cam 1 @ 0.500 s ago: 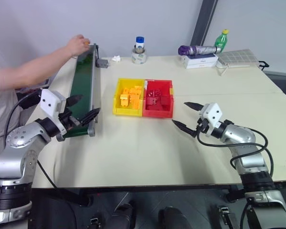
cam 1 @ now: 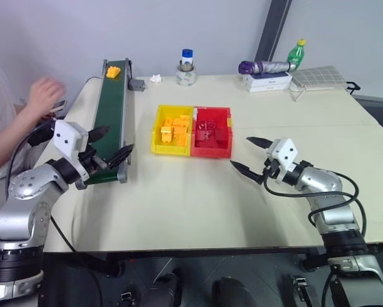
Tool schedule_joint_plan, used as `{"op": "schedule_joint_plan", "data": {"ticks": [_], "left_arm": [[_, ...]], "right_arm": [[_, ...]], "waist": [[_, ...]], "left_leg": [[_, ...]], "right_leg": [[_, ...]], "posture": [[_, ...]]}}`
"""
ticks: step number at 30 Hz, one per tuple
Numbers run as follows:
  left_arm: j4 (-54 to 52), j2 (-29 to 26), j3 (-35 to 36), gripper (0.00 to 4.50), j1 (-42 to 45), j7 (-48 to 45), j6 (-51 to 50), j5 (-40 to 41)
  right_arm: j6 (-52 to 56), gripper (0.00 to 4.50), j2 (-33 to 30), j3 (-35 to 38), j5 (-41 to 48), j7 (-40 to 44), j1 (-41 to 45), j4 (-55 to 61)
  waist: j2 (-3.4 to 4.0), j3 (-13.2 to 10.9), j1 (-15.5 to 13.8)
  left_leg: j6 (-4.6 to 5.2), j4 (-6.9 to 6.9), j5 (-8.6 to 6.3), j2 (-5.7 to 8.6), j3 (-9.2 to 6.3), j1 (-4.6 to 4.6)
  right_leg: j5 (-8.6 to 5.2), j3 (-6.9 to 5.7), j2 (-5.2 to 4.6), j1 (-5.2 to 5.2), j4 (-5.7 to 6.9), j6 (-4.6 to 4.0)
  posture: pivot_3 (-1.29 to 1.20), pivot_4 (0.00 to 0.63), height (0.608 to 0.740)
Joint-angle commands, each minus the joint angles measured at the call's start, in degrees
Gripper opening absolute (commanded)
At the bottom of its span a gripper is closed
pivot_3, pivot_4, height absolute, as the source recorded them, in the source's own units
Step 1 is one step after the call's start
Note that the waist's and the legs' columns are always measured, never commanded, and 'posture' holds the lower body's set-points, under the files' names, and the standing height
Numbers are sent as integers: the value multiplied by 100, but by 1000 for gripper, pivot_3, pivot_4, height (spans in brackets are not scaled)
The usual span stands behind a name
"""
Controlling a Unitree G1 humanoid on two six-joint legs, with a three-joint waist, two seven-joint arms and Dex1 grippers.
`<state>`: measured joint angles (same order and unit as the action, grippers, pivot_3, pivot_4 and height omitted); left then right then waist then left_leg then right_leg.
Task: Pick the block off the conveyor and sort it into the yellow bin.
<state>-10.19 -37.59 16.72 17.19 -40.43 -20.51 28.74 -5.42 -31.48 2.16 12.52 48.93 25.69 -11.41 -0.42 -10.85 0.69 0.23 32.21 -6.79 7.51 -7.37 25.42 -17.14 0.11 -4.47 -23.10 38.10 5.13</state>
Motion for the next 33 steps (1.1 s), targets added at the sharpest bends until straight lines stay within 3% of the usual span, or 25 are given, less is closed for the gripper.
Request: {"op": "schedule_joint_plan", "data": {"ticks": [1, 9, 16, 22, 33], "left_arm": [[-542, 286, 285, 4456, -193, 478, 210, 15], [-1161, 1103, 475, 4456, -656, 2310, 448, -958], [-1844, 1686, 428, 4456, -1362, 3121, 592, -1420], [-1909, 1990, 478, 4456, -1673, 3431, 535, -1547], [-1705, 1944, 622, 4456, -1748, 3306, 520, -1370]], "right_arm": [[-58, 4500, -34, 72, 65, 20, 40, 212], [-54, 4500, -36, 81, 69, 49, 39, 200], [-63, 4500, -23, 82, 72, 54, 45, 186], [-71, 4500, 1, 74, 65, 36, 60, 173], [-77, 4500, -1, 69, 65, 50, 60, 154]], "waist": [[0, 0, 4], [-2, 1, -7], [-2, 1, -11], [-2, 2, -19], [-2, 2, -17]], "left_leg": [[0, 1, 0, 0, 0, 0], [1, 8, 0, -1, 2, -4], [-1, 14, -1, 0, 2, -4], [-7, 21, -5, -1, 1, -9], [-7, 29, -6, -1, 0, -8]], "right_leg": [[0, 0, 0, 1, 0, 0], [4, 0, -1, 10, 1, 7], [4, -2, 0, 15, 0, 8], [-4, -6, 0, 26, 1, -7], [-4, -8, 0, 29, 0, -8]], "posture": [[0, 150, 740], [0, 150, 740], [0, 150, 740], [0, 150, 740], [0, 150, 740]]}}
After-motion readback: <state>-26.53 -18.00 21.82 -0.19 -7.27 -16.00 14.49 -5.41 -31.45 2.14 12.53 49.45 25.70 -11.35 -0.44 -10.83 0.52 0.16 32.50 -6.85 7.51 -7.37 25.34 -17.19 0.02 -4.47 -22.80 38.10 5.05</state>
